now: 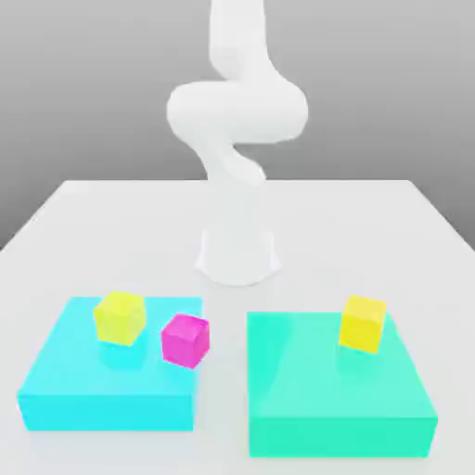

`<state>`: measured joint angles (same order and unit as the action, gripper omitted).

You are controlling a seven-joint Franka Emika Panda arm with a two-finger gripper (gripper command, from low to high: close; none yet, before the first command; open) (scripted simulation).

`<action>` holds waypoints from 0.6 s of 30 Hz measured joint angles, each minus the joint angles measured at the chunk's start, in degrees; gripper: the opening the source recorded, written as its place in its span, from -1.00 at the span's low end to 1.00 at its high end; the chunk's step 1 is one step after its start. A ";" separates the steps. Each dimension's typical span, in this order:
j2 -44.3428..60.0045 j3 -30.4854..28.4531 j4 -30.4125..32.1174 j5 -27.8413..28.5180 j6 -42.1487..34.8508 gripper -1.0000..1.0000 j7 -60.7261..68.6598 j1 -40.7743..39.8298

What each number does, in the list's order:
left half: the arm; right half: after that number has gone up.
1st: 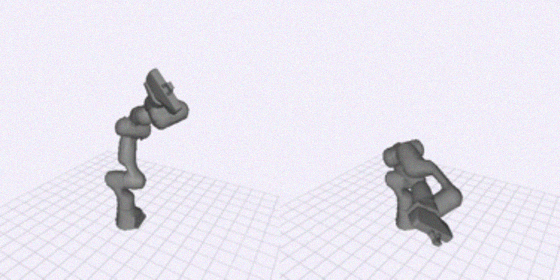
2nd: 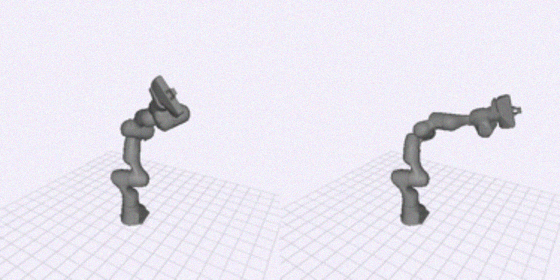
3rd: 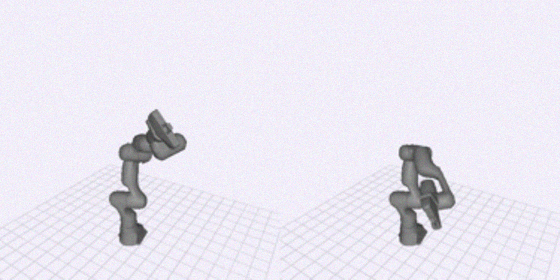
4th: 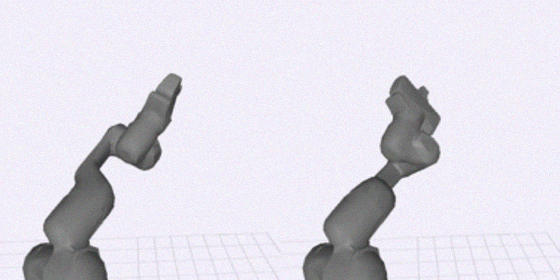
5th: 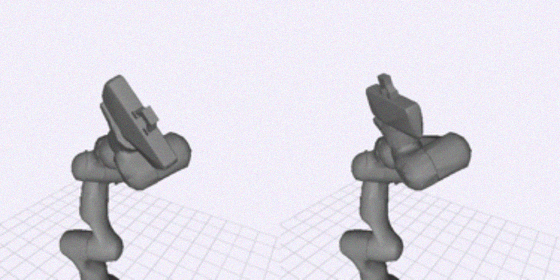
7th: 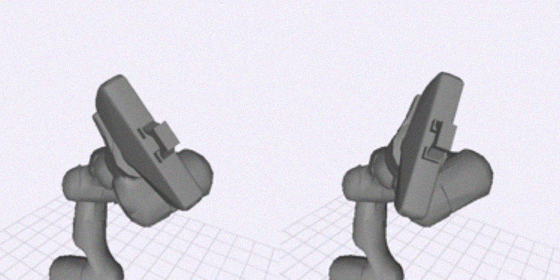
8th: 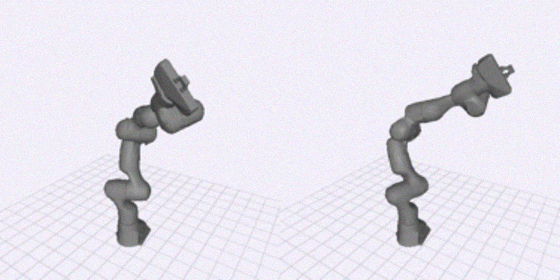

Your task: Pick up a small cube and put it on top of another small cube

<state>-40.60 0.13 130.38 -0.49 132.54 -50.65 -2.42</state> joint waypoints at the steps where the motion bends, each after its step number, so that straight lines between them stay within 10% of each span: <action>1: 2.26 0.11 -0.61 -0.25 0.30 0.00 -2.03 -1.10; 18: 37.75 -1.91 -10.10 -0.66 5.46 0.00 -36.79 -14.07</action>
<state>-2.86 -1.77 120.28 -1.15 138.00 -87.44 -16.49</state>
